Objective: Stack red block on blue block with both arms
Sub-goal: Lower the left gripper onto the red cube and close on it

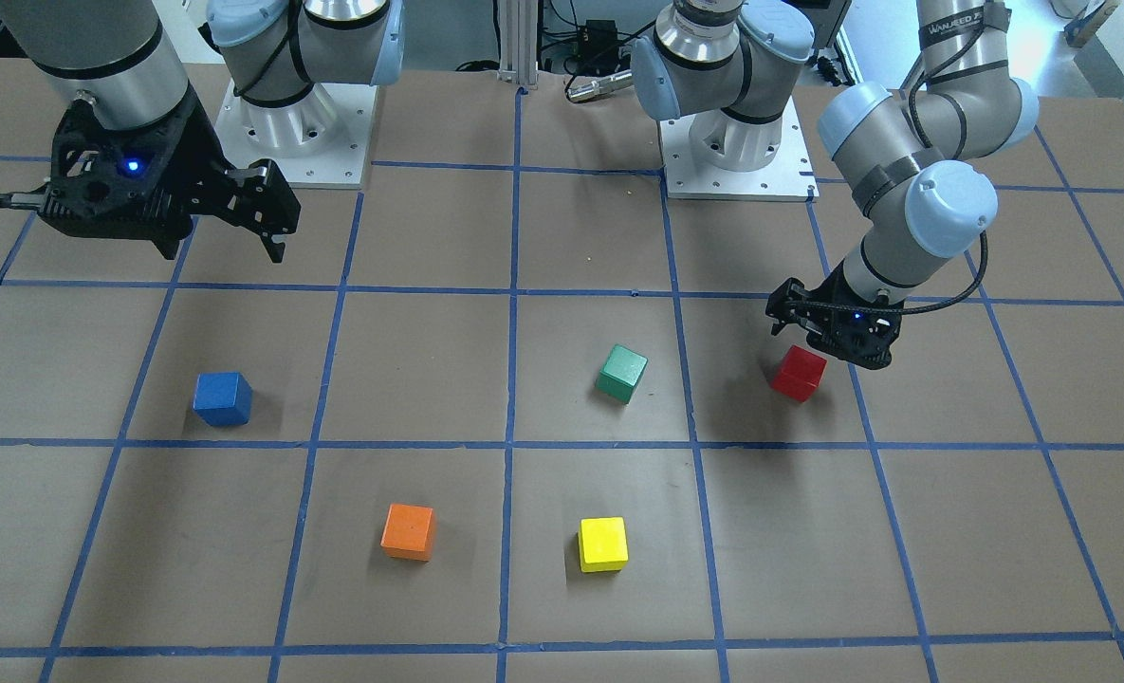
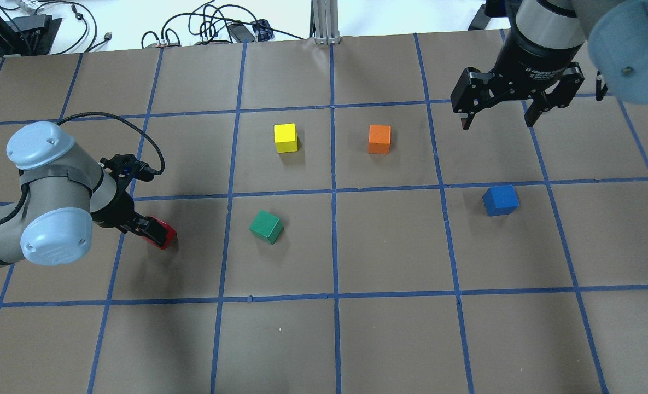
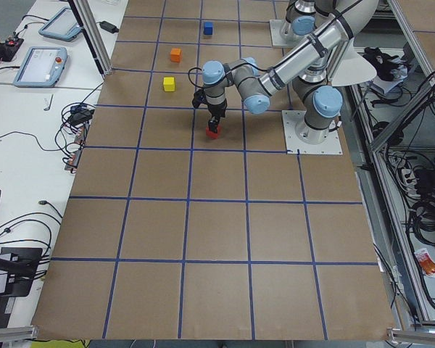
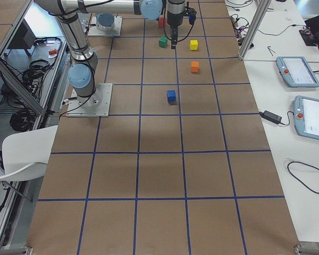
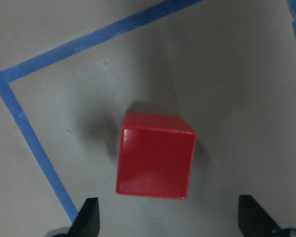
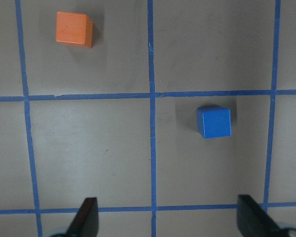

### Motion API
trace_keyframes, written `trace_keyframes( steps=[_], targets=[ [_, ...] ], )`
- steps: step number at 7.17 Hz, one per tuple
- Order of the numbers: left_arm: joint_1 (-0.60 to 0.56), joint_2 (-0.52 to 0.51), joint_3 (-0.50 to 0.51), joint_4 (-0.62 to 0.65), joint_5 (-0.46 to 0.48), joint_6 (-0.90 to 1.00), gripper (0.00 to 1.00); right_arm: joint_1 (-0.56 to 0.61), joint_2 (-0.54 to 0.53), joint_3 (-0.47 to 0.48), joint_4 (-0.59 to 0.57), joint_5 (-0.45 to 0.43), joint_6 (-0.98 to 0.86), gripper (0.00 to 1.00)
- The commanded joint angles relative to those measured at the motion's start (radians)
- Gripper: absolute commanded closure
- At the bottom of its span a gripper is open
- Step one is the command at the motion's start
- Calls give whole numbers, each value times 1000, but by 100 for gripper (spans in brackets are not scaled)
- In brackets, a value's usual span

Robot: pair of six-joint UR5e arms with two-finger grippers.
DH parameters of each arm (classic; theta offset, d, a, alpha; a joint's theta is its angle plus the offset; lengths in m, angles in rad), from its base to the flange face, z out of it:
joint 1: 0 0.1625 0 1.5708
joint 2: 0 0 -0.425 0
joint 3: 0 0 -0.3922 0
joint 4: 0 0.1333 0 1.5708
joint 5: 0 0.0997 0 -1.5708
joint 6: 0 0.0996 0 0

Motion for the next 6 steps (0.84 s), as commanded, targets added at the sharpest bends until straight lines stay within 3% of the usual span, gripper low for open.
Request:
trace_keyframes(
  steps=[1, 3, 4, 5, 6],
  targets=[
    [-7, -44, 0, 57, 0, -6, 0, 1, 0, -1, 0, 8, 0, 0],
    [-29, -67, -3, 93, 2, -3, 5, 0, 0, -1, 0, 8, -2, 0],
    [-27, -73, 0, 95, 3, 3, 25, 0, 0, -1, 2, 8, -2, 0],
    [-29, -76, 0, 109, 3, -4, 56, 0, 2, -1, 2, 6, -2, 0],
    [-29, -75, -2, 113, 3, -6, 98, 0, 0, 1, 2, 9, 0, 0]
  ],
)
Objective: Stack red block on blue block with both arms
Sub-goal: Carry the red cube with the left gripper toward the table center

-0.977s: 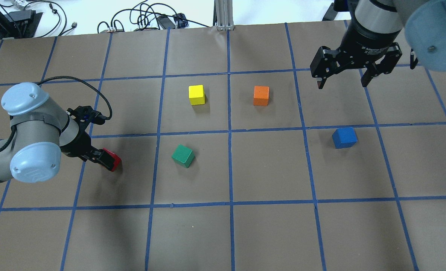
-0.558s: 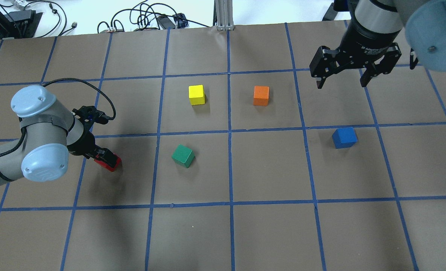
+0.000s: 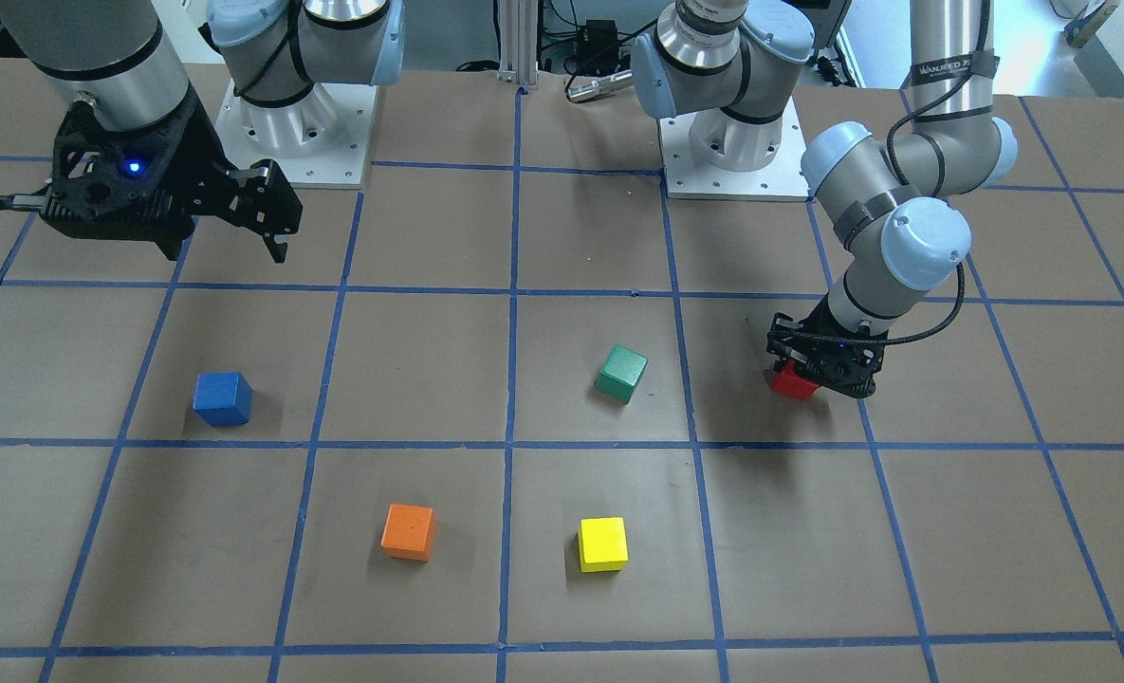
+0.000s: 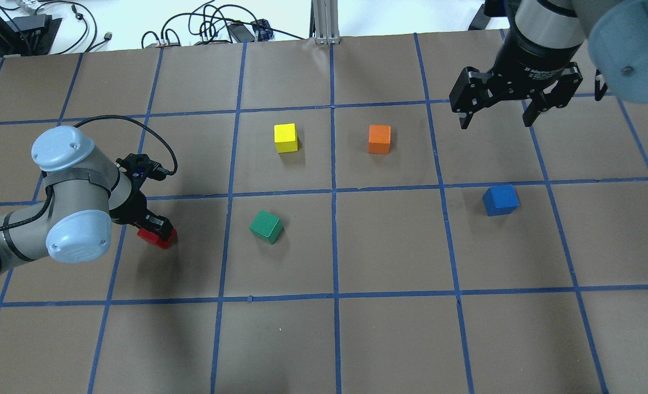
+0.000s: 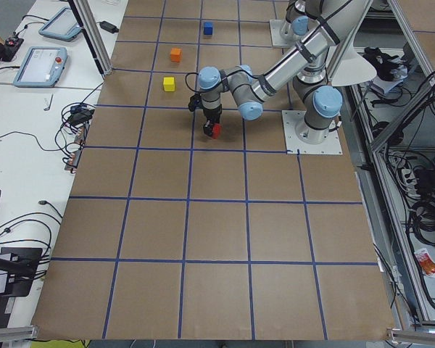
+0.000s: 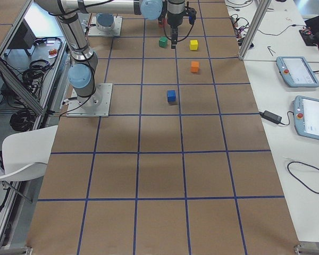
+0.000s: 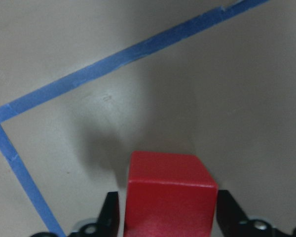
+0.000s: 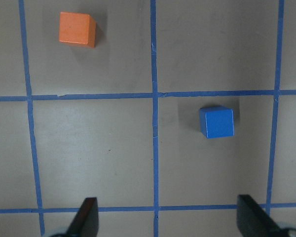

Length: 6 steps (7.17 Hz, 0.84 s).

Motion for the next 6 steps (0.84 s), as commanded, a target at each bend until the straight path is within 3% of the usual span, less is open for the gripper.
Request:
trace_keyframes(
  steps=[1, 3, 6],
  targets=[
    [-4, 0, 7, 15, -1, -12, 100, 1, -1, 1, 0, 2, 1, 0],
    [-79, 16, 86, -27, -3, -184, 100, 1, 1, 1, 0, 0, 0, 0],
    [-362, -19, 345, -231, -3, -617, 100, 1, 1, 0, 0, 0, -2, 0]
  ],
)
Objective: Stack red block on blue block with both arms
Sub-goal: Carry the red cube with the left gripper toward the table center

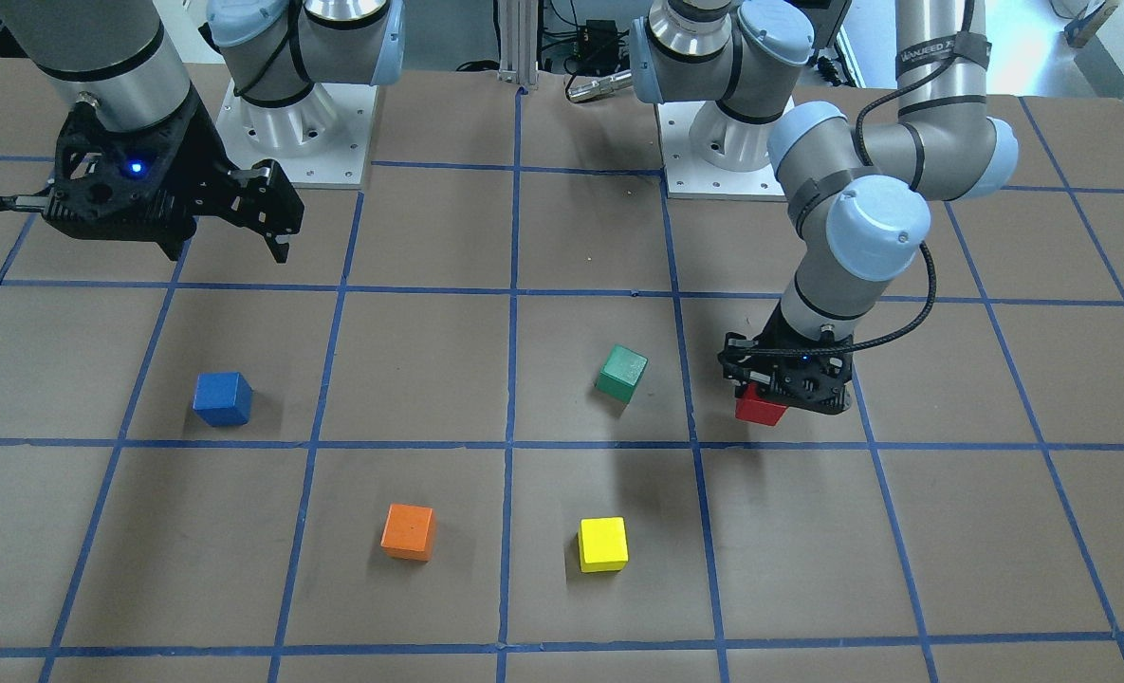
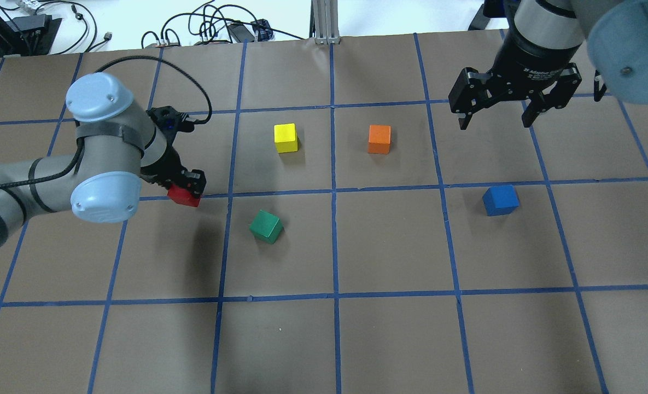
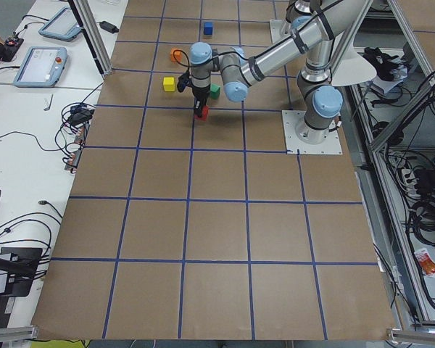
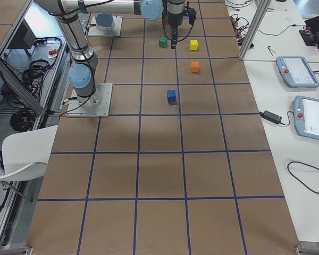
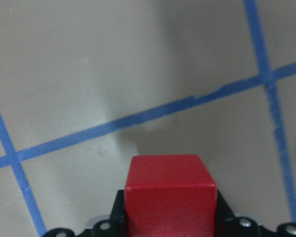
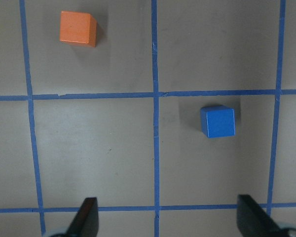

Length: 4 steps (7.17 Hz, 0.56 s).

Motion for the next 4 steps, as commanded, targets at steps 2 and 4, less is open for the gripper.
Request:
trace_keyframes(
  steps=[2, 4],
  targets=[
    [-220, -93, 206, -105, -26, -388, 100, -1, 0, 1, 0, -4, -3, 0],
    [-312, -191, 309, -101, -38, -522, 100, -1, 0, 1, 0, -6, -18, 0]
  ],
)
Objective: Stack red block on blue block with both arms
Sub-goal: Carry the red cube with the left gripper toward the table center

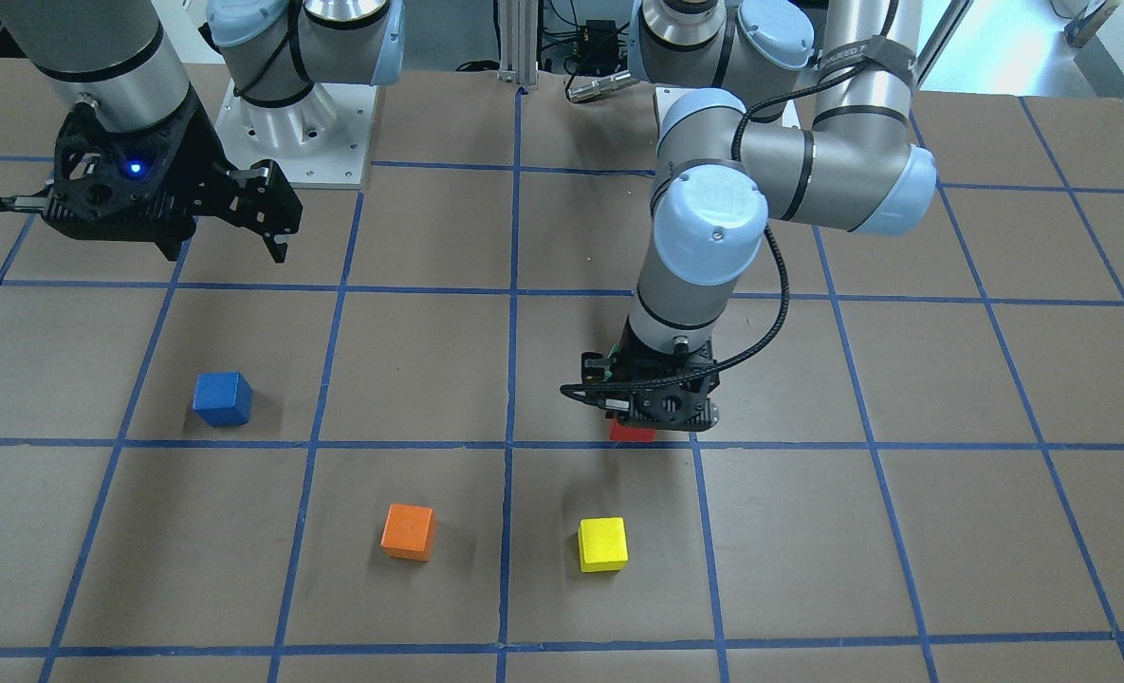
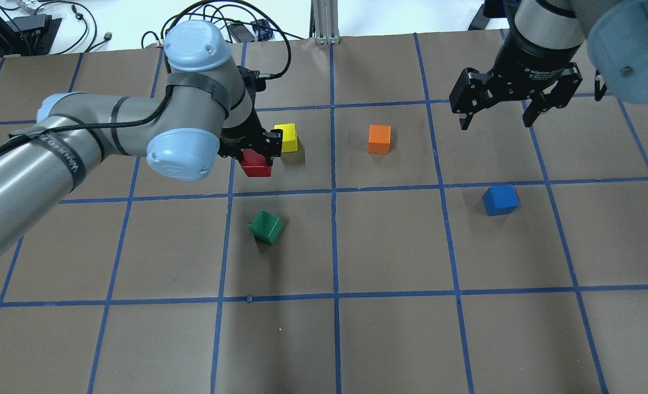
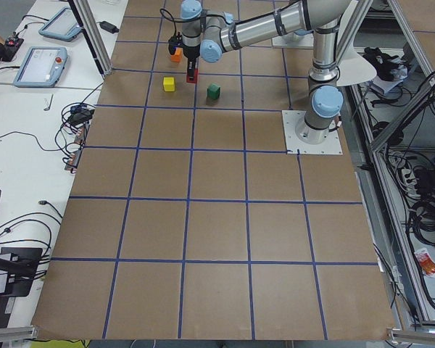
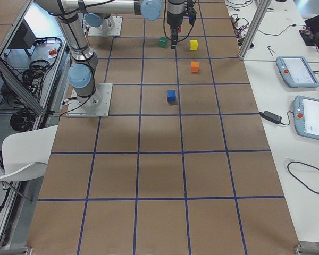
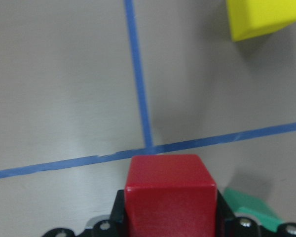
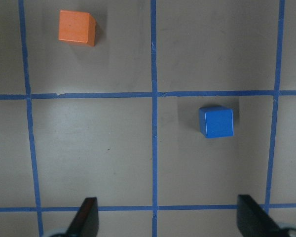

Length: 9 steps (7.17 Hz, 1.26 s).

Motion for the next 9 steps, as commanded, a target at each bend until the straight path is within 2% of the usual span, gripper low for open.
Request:
trace_keyframes(
  steps=[1, 3, 5, 7, 8, 9],
  targets=[
    [-95, -104, 86, 2, -5, -112, 100, 0, 0, 0, -2, 1, -6, 0],
    [-166, -152, 90, 17, -3, -142, 100, -5, 0, 0, -3, 2, -6, 0],
    [-172, -163, 88, 22, -3, -139, 100, -5, 0, 0, -3, 4, -6, 0],
    [-172, -218, 87, 91, -8, -141, 97, -5, 0, 0, -3, 1, -6, 0],
    [-174, -240, 87, 100, -3, -140, 47, -5, 0, 0, -6, 1, -8, 0],
    [-174, -246, 91, 131, -5, -144, 0, -5, 0, -1, -6, 2, -8, 0]
  ],
)
